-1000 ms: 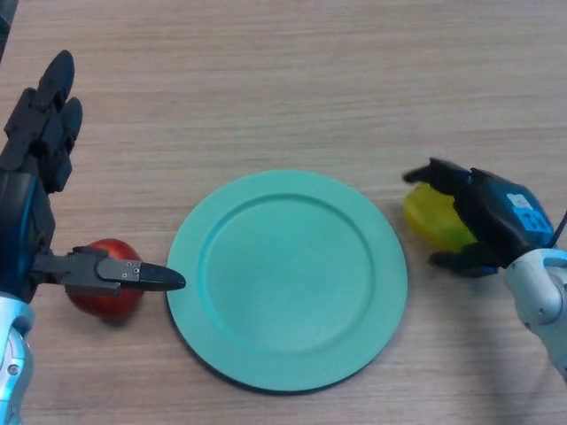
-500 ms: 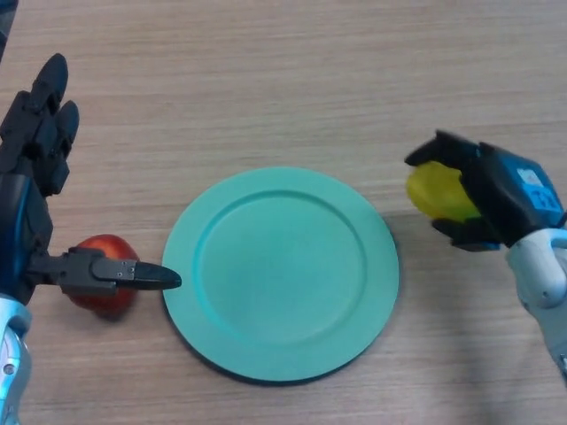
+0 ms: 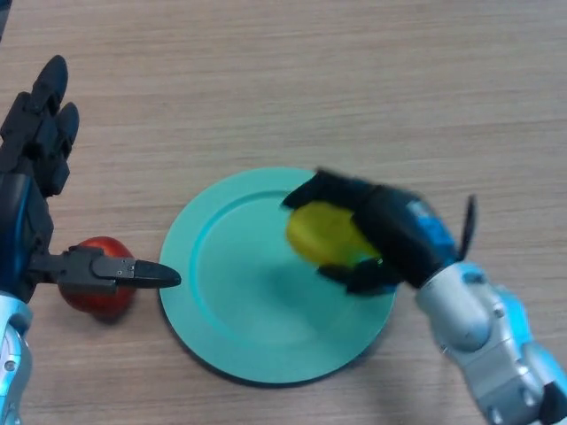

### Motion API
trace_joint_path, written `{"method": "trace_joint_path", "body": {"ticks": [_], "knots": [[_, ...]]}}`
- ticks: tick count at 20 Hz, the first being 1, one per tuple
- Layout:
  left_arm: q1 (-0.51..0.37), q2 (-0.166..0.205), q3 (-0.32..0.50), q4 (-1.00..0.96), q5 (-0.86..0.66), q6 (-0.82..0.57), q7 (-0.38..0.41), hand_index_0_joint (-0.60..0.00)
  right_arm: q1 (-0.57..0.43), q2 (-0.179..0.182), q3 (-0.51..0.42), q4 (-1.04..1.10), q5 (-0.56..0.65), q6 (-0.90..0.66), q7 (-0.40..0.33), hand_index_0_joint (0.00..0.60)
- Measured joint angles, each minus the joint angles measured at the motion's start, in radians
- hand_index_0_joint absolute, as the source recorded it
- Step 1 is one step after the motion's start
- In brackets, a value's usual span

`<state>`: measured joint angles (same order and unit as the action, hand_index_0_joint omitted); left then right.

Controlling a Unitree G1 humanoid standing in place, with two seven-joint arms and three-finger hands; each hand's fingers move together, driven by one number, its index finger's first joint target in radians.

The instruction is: Pick up the yellow starfruit and place it on the plate

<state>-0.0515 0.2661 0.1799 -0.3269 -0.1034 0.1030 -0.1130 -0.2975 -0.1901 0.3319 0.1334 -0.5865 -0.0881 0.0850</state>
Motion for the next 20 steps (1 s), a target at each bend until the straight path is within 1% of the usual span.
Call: {"method": "trace_joint_path", "body": {"ticks": [1,3,4,5,6,7,8,9,10,11,12,13,14,17,18,19,20], "knots": [[0.000,0.000,0.000,0.000,0.000,-0.001,0.000,0.000,0.000,0.002,0.030,0.047,-0.036,-0.036,-0.001,0.600],[0.000,0.000,0.000,0.001,0.000,-0.005,0.000,0.000,0.001,0.001,0.059,0.100,-0.074,-0.049,-0.001,0.600],[-0.001,0.000,0.001,0.001,0.000,-0.005,0.000,0.000,-0.004,0.001,0.056,0.130,-0.113,-0.096,-0.007,0.600],[-0.002,0.001,0.001,0.001,0.000,-0.005,0.002,0.000,-0.006,-0.002,0.057,0.159,-0.241,-0.165,-0.012,0.600],[-0.003,0.001,0.001,0.001,0.000,-0.005,0.002,0.000,0.003,-0.003,0.062,0.152,-0.191,-0.160,-0.009,0.600],[-0.003,0.001,0.001,0.001,0.000,-0.005,0.004,0.000,0.020,-0.003,0.077,0.110,-0.044,-0.085,-0.007,0.600],[-0.003,0.001,0.001,0.001,0.000,-0.005,0.004,0.000,0.022,-0.003,0.082,0.090,-0.007,-0.046,-0.007,0.550],[-0.003,0.001,0.001,0.001,0.000,-0.005,0.004,0.000,0.023,-0.003,0.081,0.088,0.000,-0.038,-0.007,0.401],[-0.003,0.001,0.001,0.001,0.000,-0.005,0.004,0.000,0.024,-0.003,0.081,0.088,0.000,-0.035,-0.007,0.301],[-0.003,0.001,0.001,0.001,0.000,-0.005,0.004,0.000,0.028,-0.003,0.081,0.079,0.002,-0.026,-0.007,0.151],[-0.003,0.001,0.001,0.001,0.000,-0.005,0.004,0.000,0.035,-0.003,0.082,0.051,0.025,0.004,-0.007,0.051],[-0.003,0.001,0.001,0.001,0.001,-0.005,0.004,0.000,0.044,-0.004,0.081,-0.027,0.142,0.084,-0.005,0.000],[-0.003,0.001,0.000,0.001,0.001,-0.005,0.004,0.000,0.042,-0.003,0.075,-0.052,0.179,0.088,-0.005,0.000],[-0.008,0.000,-0.004,0.000,0.005,-0.005,0.005,0.000,0.040,-0.003,0.060,-0.080,0.201,0.107,-0.005,0.000],[-0.013,0.000,-0.010,0.000,0.005,-0.005,0.006,0.000,0.046,-0.004,0.057,-0.115,0.202,0.150,-0.004,0.000],[-0.025,0.000,-0.022,-0.001,0.005,-0.005,0.011,0.000,0.057,-0.003,0.037,-0.201,0.250,0.230,0.019,0.000],[-0.034,-0.001,-0.029,-0.001,0.005,-0.003,0.011,0.000,0.060,-0.003,0.004,-0.255,0.307,0.256,0.043,0.000]]}}
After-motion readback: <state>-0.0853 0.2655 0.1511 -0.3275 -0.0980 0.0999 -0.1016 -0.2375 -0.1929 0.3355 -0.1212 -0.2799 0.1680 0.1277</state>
